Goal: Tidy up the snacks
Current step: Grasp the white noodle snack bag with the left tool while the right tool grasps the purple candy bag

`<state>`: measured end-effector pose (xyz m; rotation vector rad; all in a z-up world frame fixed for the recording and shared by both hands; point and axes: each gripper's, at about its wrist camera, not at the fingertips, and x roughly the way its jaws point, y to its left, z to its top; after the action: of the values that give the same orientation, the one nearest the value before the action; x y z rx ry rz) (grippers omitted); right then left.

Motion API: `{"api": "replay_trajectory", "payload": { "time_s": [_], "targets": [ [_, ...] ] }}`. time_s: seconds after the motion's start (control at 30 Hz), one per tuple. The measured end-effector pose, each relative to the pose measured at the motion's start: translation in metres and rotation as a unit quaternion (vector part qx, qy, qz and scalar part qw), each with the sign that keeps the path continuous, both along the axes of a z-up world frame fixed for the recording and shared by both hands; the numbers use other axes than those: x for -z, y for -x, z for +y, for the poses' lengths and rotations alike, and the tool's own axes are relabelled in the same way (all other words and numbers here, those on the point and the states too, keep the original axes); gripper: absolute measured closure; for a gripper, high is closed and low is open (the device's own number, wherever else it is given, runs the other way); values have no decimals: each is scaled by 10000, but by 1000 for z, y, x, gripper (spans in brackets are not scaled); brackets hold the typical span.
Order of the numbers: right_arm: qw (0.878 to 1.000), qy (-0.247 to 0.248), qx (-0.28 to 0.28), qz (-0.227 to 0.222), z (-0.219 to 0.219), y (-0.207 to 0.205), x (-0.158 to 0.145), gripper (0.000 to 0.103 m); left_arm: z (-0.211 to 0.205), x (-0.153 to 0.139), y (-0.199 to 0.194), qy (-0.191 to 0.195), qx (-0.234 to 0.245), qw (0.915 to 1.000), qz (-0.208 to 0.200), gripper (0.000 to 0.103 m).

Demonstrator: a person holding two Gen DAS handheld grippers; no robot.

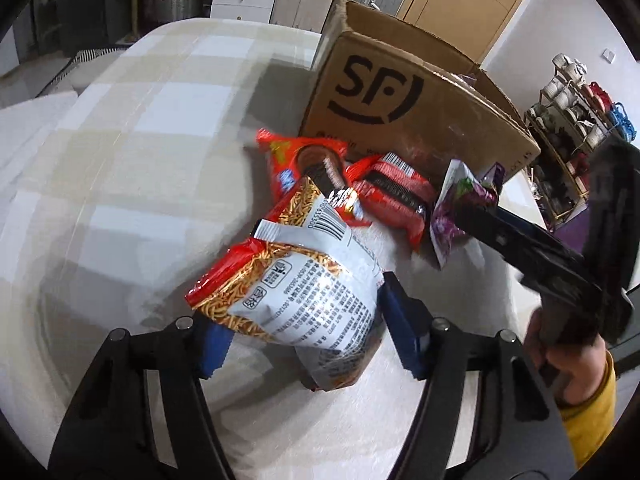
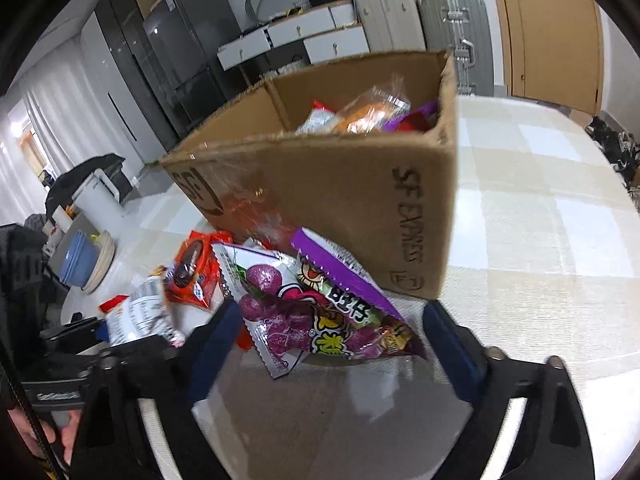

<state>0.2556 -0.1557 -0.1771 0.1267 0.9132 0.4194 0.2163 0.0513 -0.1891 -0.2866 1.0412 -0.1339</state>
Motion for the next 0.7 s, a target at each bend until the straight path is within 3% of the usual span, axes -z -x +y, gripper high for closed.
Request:
{"api": "replay_trajectory", "payload": {
  "time_s": [0.23,0.3,0.7],
  "targets": [
    [10000,66,36,63,7,-1,8,32,11,-1,2,174,12,9998,27,42],
    [9999,84,66,71,6,-1,8,42,12,-3,0,210,6,9998,32,42],
    [9995,-301,65,107,-10,24,1,68,25,-10,21,319,-68,9994,-66,42]
  ]
}}
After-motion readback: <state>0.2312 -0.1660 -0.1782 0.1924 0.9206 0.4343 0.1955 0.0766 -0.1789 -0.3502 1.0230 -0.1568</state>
